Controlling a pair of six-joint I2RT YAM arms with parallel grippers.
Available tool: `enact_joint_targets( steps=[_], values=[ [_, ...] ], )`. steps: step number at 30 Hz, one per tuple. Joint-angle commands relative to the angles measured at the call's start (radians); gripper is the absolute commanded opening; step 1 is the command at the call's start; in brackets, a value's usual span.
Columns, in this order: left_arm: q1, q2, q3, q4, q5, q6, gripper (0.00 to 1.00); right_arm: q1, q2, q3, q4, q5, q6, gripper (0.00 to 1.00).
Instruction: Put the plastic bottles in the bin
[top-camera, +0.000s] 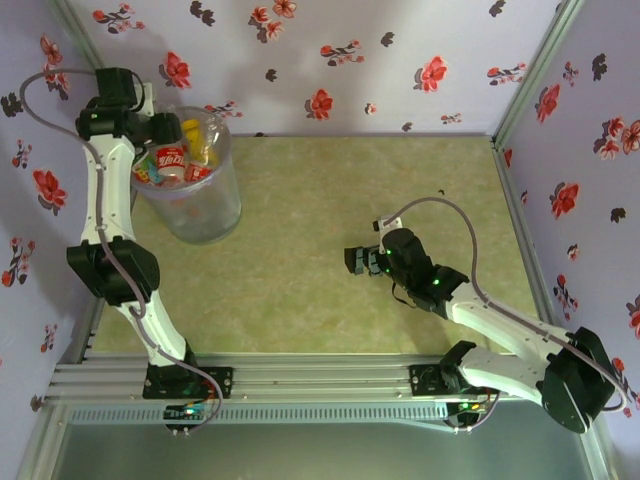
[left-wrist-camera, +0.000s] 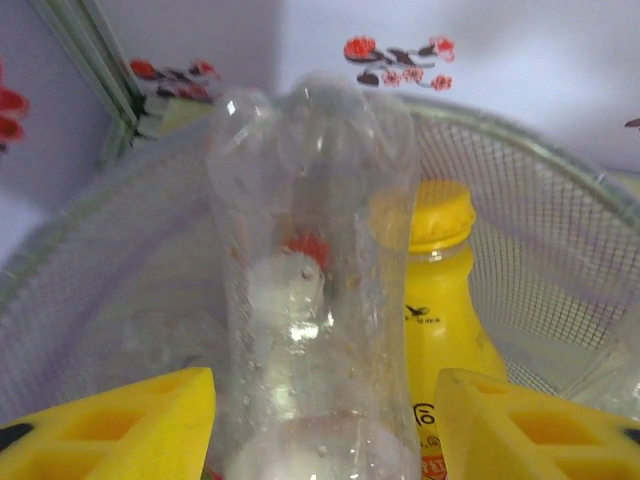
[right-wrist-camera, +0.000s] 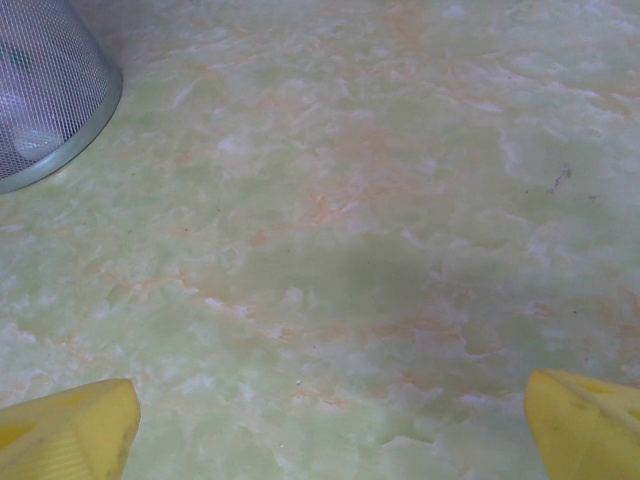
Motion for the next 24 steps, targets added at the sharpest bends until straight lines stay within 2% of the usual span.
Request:
enact_joint_targets(
  steps=[1, 7, 11, 14, 16, 19, 24],
  values=[
    [-0.013, -0.010, -0.040, 0.041, 0.000, -0.011, 0.56, 0.004, -0.003, -0.002, 0.018, -0.003, 0.010, 0.99],
    [-0.024, -0.020, -0.037, 0.052, 0.004, -0.016, 0.58, 0.003, 0.004, 0.001, 0.024, -0.004, 0.009, 0.99],
    [-0.024, -0.050, 0.016, 0.047, 0.004, -0.021, 0.83, 0.003, 0.008, 0.008, 0.023, 0.001, 0.001, 0.99],
    [-0.006, -0.067, 0.087, 0.011, 0.004, -0.024, 0.96, 0.004, 0.015, 0.010, 0.031, 0.004, 0.000, 0.99],
    [0.027, -0.065, 0.156, -0.049, 0.004, -0.015, 1.00, 0.003, 0.017, 0.016, 0.030, 0.002, 0.003, 0.99],
    [0.144, -0.073, 0.188, -0.096, 0.010, -0.070, 0.97, 0.003, 0.017, 0.018, 0.025, 0.002, -0.001, 0.99],
    [0.336, -0.108, 0.044, -0.019, 0.109, -0.198, 0.79, 0.003, 0.026, 0.022, 0.026, 0.006, -0.009, 0.99]
  ],
)
